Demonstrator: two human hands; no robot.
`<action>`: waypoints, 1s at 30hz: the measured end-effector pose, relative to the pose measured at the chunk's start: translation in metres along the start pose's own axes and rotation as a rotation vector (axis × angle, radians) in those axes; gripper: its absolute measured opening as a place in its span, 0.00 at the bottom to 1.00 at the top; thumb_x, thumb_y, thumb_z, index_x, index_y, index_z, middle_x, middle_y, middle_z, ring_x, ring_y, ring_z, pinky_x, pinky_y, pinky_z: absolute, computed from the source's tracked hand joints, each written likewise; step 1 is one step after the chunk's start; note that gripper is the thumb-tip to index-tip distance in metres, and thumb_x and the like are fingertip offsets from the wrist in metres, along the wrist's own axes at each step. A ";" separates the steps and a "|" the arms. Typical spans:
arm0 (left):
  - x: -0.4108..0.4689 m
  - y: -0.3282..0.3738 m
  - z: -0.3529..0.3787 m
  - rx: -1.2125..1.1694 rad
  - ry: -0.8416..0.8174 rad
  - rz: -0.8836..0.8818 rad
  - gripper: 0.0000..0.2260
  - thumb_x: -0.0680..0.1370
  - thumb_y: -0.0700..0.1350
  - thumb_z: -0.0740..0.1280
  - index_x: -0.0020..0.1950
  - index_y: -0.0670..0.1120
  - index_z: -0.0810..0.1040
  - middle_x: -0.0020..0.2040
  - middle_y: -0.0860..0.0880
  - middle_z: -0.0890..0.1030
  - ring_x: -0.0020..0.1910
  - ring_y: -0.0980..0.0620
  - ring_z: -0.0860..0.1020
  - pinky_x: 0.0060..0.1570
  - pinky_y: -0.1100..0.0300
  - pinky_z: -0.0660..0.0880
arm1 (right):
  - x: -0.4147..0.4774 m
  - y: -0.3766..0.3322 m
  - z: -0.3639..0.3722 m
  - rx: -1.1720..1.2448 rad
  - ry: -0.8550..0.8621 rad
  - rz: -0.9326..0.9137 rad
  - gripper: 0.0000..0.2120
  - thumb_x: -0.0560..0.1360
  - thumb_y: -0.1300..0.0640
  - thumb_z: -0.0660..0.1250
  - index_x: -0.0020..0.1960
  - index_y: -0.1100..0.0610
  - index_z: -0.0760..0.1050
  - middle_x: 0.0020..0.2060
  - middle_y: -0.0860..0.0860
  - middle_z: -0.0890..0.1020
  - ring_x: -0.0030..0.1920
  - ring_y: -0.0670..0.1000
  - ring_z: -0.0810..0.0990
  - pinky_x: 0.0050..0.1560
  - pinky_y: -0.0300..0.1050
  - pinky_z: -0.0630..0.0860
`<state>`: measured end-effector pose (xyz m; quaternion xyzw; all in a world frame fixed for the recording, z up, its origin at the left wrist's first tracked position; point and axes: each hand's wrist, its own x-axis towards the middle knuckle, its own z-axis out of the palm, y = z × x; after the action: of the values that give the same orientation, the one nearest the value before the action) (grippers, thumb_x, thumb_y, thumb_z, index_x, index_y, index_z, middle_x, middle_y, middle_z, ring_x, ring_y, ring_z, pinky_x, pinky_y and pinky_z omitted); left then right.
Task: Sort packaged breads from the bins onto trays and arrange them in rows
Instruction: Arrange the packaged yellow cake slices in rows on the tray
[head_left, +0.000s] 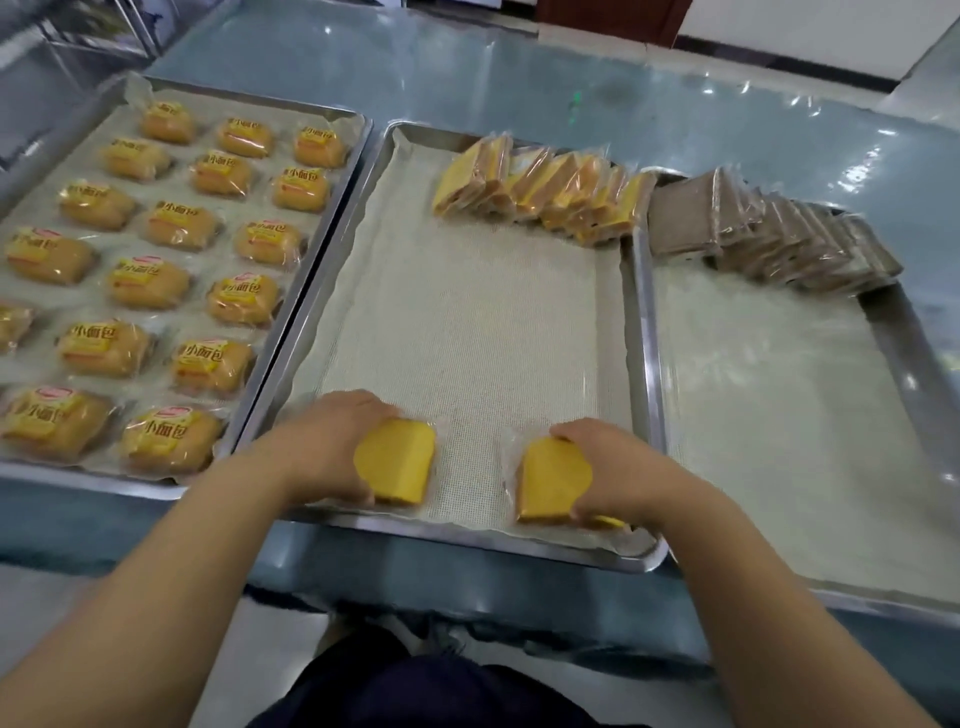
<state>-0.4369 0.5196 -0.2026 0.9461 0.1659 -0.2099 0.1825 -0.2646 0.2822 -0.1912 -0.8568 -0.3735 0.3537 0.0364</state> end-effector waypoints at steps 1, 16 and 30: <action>-0.002 0.001 0.000 0.001 0.003 -0.008 0.39 0.67 0.50 0.76 0.73 0.54 0.60 0.70 0.53 0.64 0.68 0.51 0.63 0.64 0.60 0.61 | -0.001 0.000 0.000 -0.011 0.004 -0.008 0.44 0.66 0.58 0.76 0.75 0.49 0.57 0.71 0.47 0.65 0.69 0.51 0.65 0.64 0.44 0.67; 0.016 -0.014 -0.026 -0.216 0.052 -0.089 0.32 0.72 0.55 0.72 0.73 0.55 0.62 0.73 0.54 0.64 0.70 0.52 0.65 0.67 0.57 0.63 | 0.025 -0.011 -0.035 0.120 0.108 -0.045 0.35 0.71 0.46 0.72 0.74 0.50 0.61 0.70 0.49 0.68 0.68 0.50 0.68 0.65 0.44 0.67; 0.157 -0.043 -0.144 -0.182 0.201 0.030 0.19 0.76 0.56 0.67 0.66 0.56 0.71 0.60 0.57 0.75 0.55 0.57 0.75 0.55 0.59 0.74 | 0.154 -0.056 -0.152 0.082 0.342 0.064 0.22 0.77 0.46 0.65 0.68 0.53 0.70 0.61 0.49 0.77 0.58 0.49 0.76 0.58 0.47 0.75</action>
<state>-0.2708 0.6538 -0.1648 0.9443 0.1875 -0.0953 0.2533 -0.1303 0.4560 -0.1490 -0.9138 -0.3195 0.2185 0.1230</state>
